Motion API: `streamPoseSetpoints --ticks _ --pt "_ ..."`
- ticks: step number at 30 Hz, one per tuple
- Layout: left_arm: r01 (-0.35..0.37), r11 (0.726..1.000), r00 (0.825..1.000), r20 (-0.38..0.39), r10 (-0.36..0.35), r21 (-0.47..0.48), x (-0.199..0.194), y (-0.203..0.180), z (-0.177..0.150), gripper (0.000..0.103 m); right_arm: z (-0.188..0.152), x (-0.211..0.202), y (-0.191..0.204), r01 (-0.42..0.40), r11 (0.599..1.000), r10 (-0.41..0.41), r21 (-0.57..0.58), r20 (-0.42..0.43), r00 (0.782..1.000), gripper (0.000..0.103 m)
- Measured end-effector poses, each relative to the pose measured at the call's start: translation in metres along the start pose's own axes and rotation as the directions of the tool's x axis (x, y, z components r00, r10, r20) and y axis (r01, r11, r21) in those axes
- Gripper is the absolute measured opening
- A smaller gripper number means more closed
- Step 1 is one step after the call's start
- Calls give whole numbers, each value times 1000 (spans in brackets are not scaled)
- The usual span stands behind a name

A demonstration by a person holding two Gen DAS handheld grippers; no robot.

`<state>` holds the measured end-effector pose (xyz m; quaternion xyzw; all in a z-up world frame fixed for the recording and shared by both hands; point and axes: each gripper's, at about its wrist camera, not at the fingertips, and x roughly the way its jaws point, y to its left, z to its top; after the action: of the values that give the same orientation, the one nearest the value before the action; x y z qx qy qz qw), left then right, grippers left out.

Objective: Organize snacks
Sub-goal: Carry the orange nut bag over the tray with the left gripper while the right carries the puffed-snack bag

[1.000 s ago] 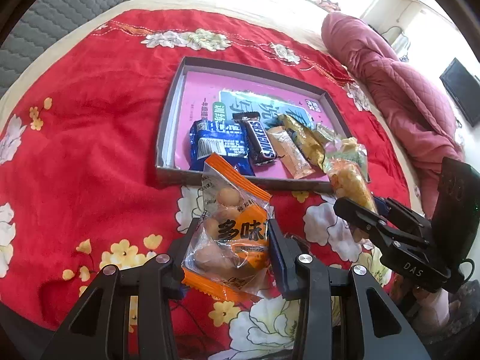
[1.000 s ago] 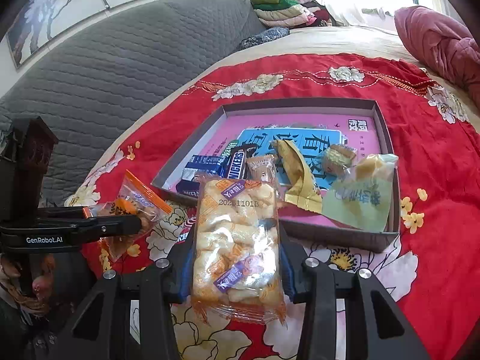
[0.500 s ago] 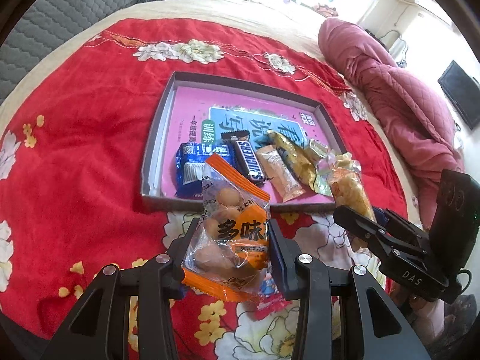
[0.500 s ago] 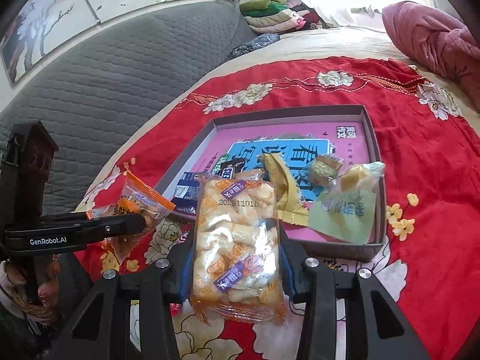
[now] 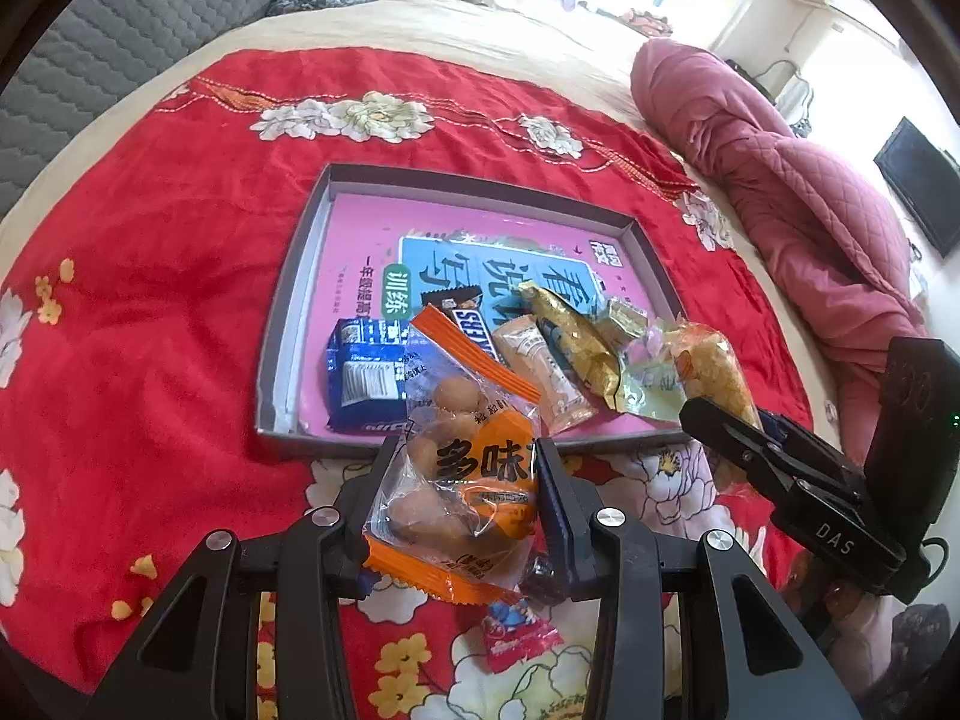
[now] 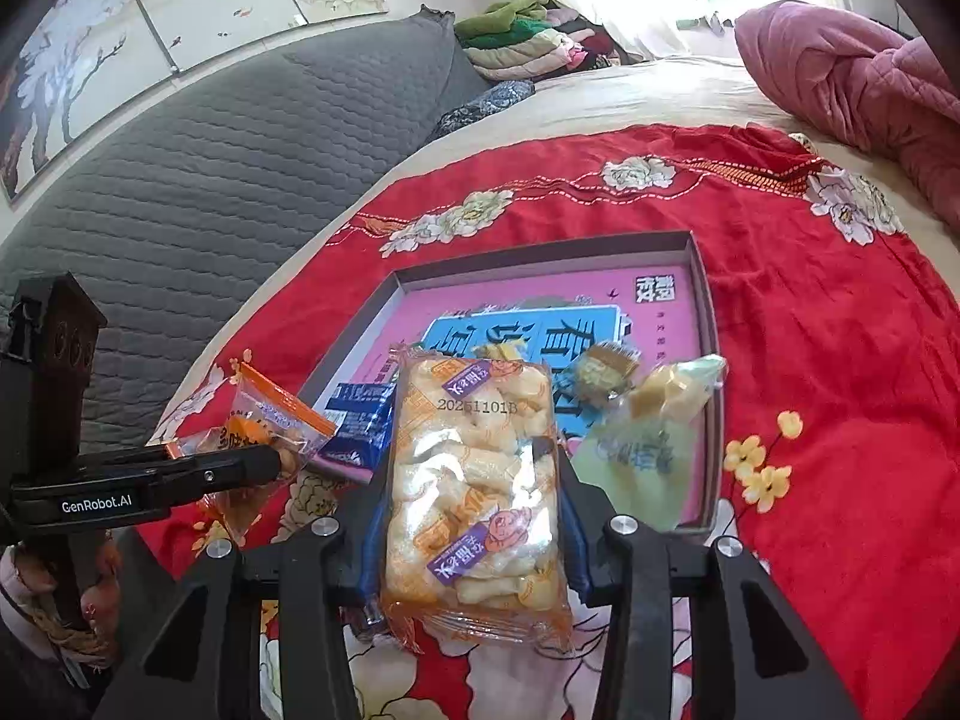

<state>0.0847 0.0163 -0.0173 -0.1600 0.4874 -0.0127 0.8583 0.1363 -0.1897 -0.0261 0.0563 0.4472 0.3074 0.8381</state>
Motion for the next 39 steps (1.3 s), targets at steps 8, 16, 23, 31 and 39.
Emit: streamPoseSetpoints --ticks 8,16,23,31,39 --pt "-2 1000 1000 5 2 8 3 -6 7 44 8 -3 -3 -6 1000 6 -1 28 1000 46" --pt "-2 1000 1000 13 2 9 8 -12 16 44 14 -2 -4 -4 1000 5 -13 47 999 46" --pt "4 1000 1000 20 -4 16 17 -19 23 44 17 1 -6 5 1000 -5 -17 55 998 46" --pt "4 1000 1000 14 -5 22 29 -23 28 44 23 3 -10 5 1000 -4 -11 70 998 46" --pt "6 1000 1000 7 -6 21 41 -24 32 44 26 5 -11 4 1000 -2 -16 77 997 46"
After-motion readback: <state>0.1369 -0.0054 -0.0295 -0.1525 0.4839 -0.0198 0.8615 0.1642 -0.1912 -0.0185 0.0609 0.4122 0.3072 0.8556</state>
